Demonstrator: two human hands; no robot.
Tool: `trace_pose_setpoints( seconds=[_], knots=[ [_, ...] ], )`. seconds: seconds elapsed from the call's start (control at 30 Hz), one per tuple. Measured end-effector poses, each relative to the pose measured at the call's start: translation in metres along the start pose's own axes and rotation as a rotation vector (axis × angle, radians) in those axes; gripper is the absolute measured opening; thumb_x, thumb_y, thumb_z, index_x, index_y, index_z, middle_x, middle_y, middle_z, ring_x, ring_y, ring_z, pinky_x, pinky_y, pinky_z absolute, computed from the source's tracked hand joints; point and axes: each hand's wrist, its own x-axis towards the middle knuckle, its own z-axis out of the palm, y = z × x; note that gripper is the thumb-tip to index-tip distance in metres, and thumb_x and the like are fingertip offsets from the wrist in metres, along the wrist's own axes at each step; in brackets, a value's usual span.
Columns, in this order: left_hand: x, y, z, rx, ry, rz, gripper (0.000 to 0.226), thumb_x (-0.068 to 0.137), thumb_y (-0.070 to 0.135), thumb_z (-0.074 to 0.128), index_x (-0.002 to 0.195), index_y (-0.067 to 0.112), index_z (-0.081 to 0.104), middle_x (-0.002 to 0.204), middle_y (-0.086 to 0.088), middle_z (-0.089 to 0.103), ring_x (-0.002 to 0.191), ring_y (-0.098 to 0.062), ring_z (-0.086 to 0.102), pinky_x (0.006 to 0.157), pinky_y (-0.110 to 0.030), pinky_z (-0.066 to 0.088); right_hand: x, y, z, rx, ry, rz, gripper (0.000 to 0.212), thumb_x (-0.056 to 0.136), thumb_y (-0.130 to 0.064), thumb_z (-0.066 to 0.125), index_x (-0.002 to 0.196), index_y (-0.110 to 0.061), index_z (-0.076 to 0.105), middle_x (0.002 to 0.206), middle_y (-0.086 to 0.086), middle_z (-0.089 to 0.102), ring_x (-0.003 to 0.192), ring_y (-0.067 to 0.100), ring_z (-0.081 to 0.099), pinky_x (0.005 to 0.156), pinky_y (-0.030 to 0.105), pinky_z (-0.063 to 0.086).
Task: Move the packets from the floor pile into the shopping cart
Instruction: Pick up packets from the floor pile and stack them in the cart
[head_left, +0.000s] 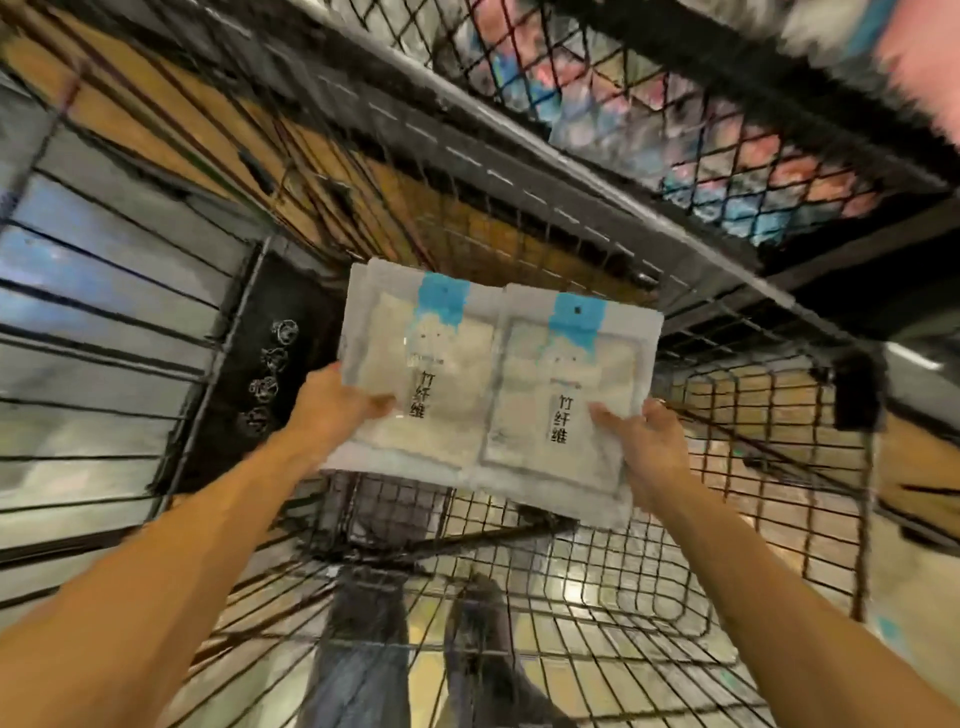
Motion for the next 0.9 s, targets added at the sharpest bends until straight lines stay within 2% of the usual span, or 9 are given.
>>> trace_pose_setpoints(
  seconds=[0.1,0.2,0.33,0.43,0.5,0.6,0.67,0.73,0.9],
  knots=[
    [0.0,-0.001,0.01,0.118,0.139,0.05,0.052,0.076,0.013,0.088,0.121,0.008,0.064,0.114,-0.01,0.07,0.104,-0.026,0.065,0.089,-0.036,0.053,0.014,0.009,0.014,-0.116,0.146,-0.049,0.044,0.084,-0.012,0.084,0.124,-0.009,0.064,0.117,0.009,0.074,0.101,0.029,0.073,0.096,0.053,0.058],
    [-0.007,0.0,0.017,0.249,0.294,0.092,0.06,0.076,0.025,0.087,0.126,0.013,0.056,0.118,-0.012,0.069,0.109,-0.035,0.065,0.089,-0.046,0.055,0.012,0.012,0.025,-0.303,0.24,-0.097,0.054,0.088,-0.02,0.082,0.136,-0.007,0.059,0.125,0.002,0.068,0.109,0.026,0.068,0.097,0.037,0.055],
    [-0.013,-0.004,0.018,0.431,0.437,0.182,0.073,0.075,0.027,0.085,0.132,0.017,0.04,0.123,-0.013,0.059,0.11,-0.041,0.061,0.081,-0.05,0.052,0.008,0.016,0.035,-0.582,0.332,-0.213,0.052,0.086,-0.037,0.081,0.123,-0.009,0.058,0.113,0.009,0.07,0.103,0.034,0.069,0.087,0.048,0.059],
    [-0.013,-0.004,0.02,0.701,0.483,0.362,0.084,0.07,0.027,0.088,0.136,0.012,0.038,0.124,-0.018,0.049,0.111,-0.04,0.052,0.086,-0.053,0.051,0.009,0.011,0.032,-0.768,0.421,-0.253,0.079,0.071,-0.048,0.091,0.123,-0.009,0.045,0.124,0.011,0.057,0.115,0.033,0.058,0.091,0.051,0.054],
    [-0.015,0.0,0.02,0.923,0.488,0.457,0.09,0.068,0.031,0.088,0.14,0.012,0.038,0.131,-0.019,0.047,0.118,-0.038,0.047,0.098,-0.053,0.045,0.007,0.0,0.024,-0.977,0.471,-0.27,0.094,0.066,-0.059,0.09,0.127,-0.009,0.039,0.129,0.012,0.049,0.123,0.033,0.05,0.098,0.055,0.048],
    [-0.019,0.014,0.013,1.199,0.464,0.561,0.094,0.079,0.052,0.076,0.153,0.017,0.03,0.154,-0.017,0.036,0.143,-0.034,0.033,0.118,-0.056,0.025,0.0,-0.014,0.013,-1.189,0.4,-0.363,0.093,0.074,-0.063,0.081,0.139,-0.014,0.036,0.137,0.01,0.045,0.129,0.032,0.045,0.102,0.056,0.044],
    [-0.025,0.03,0.007,1.201,0.438,0.613,0.088,0.086,0.06,0.063,0.156,0.017,0.031,0.161,-0.016,0.032,0.15,-0.032,0.026,0.121,-0.058,0.018,-0.01,-0.024,0.004,-1.247,0.295,-0.46,0.085,0.082,-0.063,0.073,0.146,-0.02,0.037,0.145,0.006,0.047,0.136,0.032,0.043,0.109,0.06,0.039],
    [-0.041,0.049,0.001,1.196,0.416,0.645,0.081,0.091,0.061,0.051,0.157,0.018,0.032,0.162,-0.015,0.031,0.151,-0.031,0.025,0.121,-0.057,0.018,-0.026,-0.038,-0.005,-1.276,0.217,-0.532,0.079,0.088,-0.066,0.064,0.15,-0.024,0.039,0.154,0.005,0.046,0.145,0.032,0.037,0.117,0.062,0.029],
    [-0.103,0.106,-0.018,1.227,0.388,0.636,0.072,0.098,0.062,0.034,0.16,0.024,0.028,0.168,-0.01,0.021,0.155,-0.027,0.015,0.125,-0.054,0.011,-0.086,-0.097,-0.021,-1.264,0.17,-0.648,0.076,0.093,-0.068,0.053,0.156,-0.027,0.038,0.166,0.003,0.034,0.156,0.027,0.022,0.124,0.065,0.012]
  ],
)
